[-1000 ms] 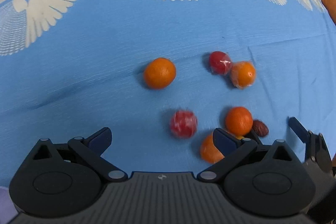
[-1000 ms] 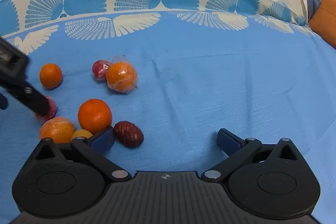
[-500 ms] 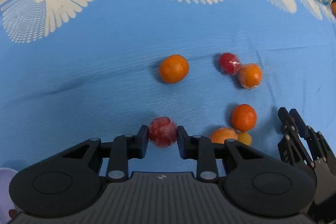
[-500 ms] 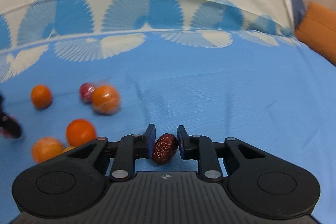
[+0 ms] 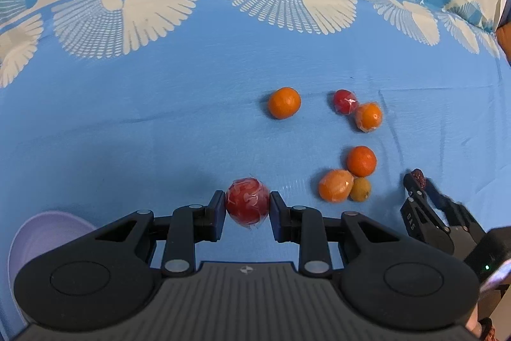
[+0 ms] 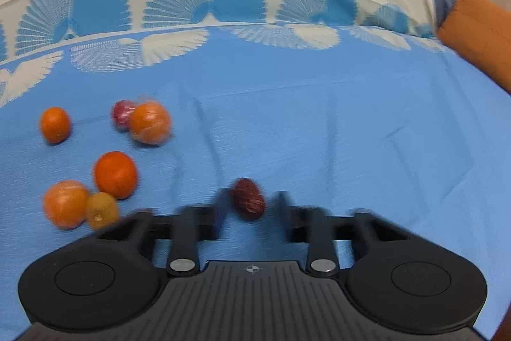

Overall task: Organize fruits
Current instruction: 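Carry the wrapped red fruit and date over the plate and open both tools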

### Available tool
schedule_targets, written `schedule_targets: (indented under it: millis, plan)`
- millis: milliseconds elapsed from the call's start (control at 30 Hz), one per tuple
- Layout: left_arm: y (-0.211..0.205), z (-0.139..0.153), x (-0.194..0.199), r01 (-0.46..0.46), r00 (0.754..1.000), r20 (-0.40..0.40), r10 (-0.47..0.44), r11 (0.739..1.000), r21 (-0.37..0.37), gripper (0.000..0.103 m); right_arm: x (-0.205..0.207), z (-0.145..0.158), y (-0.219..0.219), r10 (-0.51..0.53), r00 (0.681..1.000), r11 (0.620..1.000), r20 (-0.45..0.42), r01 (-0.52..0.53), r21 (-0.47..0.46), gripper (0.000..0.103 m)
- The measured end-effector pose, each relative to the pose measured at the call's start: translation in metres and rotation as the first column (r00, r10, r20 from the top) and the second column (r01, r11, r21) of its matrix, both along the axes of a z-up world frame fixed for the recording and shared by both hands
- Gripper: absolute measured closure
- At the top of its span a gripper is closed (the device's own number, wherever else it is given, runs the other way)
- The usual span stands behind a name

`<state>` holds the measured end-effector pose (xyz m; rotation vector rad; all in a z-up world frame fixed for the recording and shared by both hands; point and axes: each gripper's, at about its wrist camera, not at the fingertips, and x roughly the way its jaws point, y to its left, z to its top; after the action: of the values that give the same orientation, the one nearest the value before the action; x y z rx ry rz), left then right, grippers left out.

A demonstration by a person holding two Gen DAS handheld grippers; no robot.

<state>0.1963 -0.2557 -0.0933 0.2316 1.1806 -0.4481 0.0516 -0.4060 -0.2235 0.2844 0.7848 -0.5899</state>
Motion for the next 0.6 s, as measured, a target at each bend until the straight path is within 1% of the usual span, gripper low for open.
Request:
schedule_targets:
  millis: [100,133,167,267,367,400,500,600]
  plan:
    - [0.009,0.017,-0.014,-0.003,0.999,0.033,0.002,1.000,0.013,0.071,-0.005,0.011,-0.001,-0.014,0.999,0.999,0.030,0.015,-0.034,0.079]
    - [0.013,0.026,-0.020,-0.004,0.999,0.049,0.003,1.000,0.017,0.071,-0.010,0.022,0.000,-0.021,0.998,0.998,0.051,0.024,-0.055,0.079]
    - [0.019,0.035,-0.027,-0.003,0.998,0.064,0.002,1.000,0.021,0.071,-0.018,0.036,0.001,-0.028,0.996,0.998,0.083,0.033,-0.056,0.079]
    - [0.041,0.062,-0.049,-0.005,0.996,0.090,0.003,1.000,0.025,0.071,-0.051,0.086,0.019,0.000,0.983,0.999,0.181,0.005,-0.031,0.079]
    - [0.072,0.090,-0.080,0.007,0.989,0.147,-0.009,1.000,0.013,0.071,-0.088,0.130,0.051,0.082,0.966,0.996,0.245,-0.088,0.013,0.078]
    - [0.083,0.098,-0.091,0.004,0.986,0.167,-0.006,1.000,0.013,0.071,-0.100,0.144,0.064,0.115,0.958,0.991,0.261,-0.131,0.042,0.078]
    - [0.122,0.112,-0.122,-0.023,0.981,0.191,0.025,1.000,-0.011,0.071,-0.127,0.172,0.098,0.202,0.935,0.962,0.292,-0.245,0.119,0.078]
    - [0.162,0.116,-0.149,-0.065,0.978,0.196,0.067,0.998,-0.018,0.071,-0.144,0.190,0.136,0.286,0.910,0.920,0.300,-0.348,0.179,0.078]
